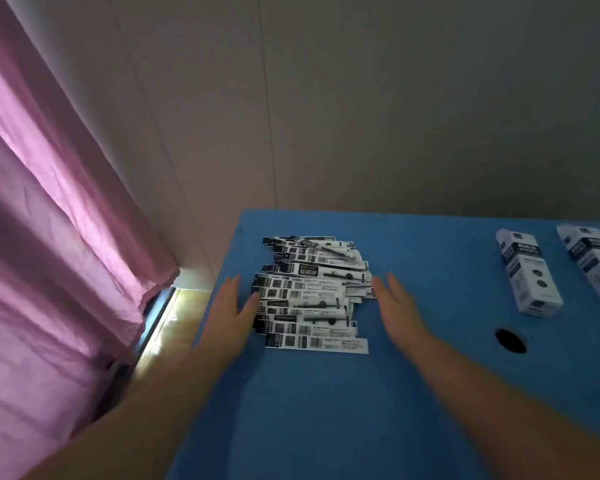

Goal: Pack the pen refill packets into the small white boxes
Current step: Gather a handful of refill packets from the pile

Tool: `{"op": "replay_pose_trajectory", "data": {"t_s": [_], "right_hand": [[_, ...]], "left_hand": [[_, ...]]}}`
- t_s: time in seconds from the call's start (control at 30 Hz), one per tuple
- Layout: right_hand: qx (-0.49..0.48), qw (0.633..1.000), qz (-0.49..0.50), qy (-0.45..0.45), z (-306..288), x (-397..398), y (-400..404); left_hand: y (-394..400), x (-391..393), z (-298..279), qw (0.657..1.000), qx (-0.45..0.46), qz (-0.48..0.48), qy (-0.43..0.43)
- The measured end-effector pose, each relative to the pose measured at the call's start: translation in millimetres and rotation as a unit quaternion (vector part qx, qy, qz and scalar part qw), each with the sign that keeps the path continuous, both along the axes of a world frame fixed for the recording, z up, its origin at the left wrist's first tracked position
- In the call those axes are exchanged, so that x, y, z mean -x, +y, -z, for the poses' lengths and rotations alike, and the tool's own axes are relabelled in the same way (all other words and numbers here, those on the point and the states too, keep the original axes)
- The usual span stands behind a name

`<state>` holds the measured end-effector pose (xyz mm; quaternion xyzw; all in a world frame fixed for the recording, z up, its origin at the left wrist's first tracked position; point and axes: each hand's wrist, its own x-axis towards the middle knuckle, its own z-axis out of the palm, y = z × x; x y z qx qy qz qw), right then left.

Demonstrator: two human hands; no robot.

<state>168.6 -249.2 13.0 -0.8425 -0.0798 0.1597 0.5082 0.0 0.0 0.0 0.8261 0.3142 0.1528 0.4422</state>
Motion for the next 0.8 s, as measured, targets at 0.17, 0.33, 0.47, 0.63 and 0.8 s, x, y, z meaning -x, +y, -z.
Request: {"op": "replay_pose_trajectory", "data": {"t_s": [0.17,0.33,0.47,0.63,0.8], "right_hand": [[0.004,0.994,-0.089,-0.058,3,6,22],[0.072,0.98,-0.18,-0.05,7,14,30],[-0.02,0.993,-0.114,-0.033,6,26,15],[-0.038,0.993,-0.079,-0.08,20,57,11],[-0.079,0.99,-0.056,-0.098,20,64,27]], "left_hand": [[-31,-18,6,0.994,-0.085,0.044,0.055],[-53,-28,4,0.986,-0.122,0.083,0.08],[-54,-31,-1,0.99,-0.11,0.046,0.078],[-64,-35,-1,0.984,-0.135,0.02,0.113],[-68,-37,1,0.99,-0.109,0.025,0.091]]}}
